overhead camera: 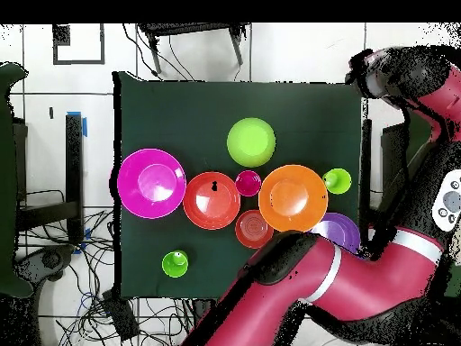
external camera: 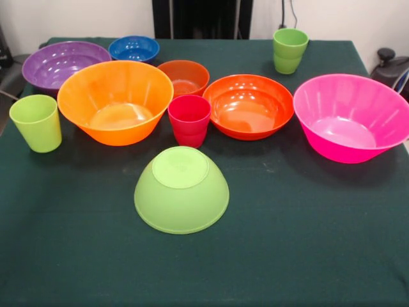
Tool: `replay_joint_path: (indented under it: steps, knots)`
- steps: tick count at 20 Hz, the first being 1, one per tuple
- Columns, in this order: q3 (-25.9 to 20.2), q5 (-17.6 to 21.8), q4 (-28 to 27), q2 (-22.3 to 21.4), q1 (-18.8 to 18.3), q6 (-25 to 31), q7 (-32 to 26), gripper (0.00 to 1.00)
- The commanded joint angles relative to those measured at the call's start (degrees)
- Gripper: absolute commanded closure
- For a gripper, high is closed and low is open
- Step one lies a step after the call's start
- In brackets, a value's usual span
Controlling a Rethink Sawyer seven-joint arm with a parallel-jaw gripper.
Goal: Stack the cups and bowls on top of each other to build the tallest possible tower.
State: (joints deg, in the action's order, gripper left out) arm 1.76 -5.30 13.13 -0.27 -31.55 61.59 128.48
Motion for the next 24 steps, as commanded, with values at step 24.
replay_joint_path:
  steps: [24]
  knots:
    - [21.14, -17.71, -10.71, 16.63, 12.29, -1.15, 22.95, 0.0]
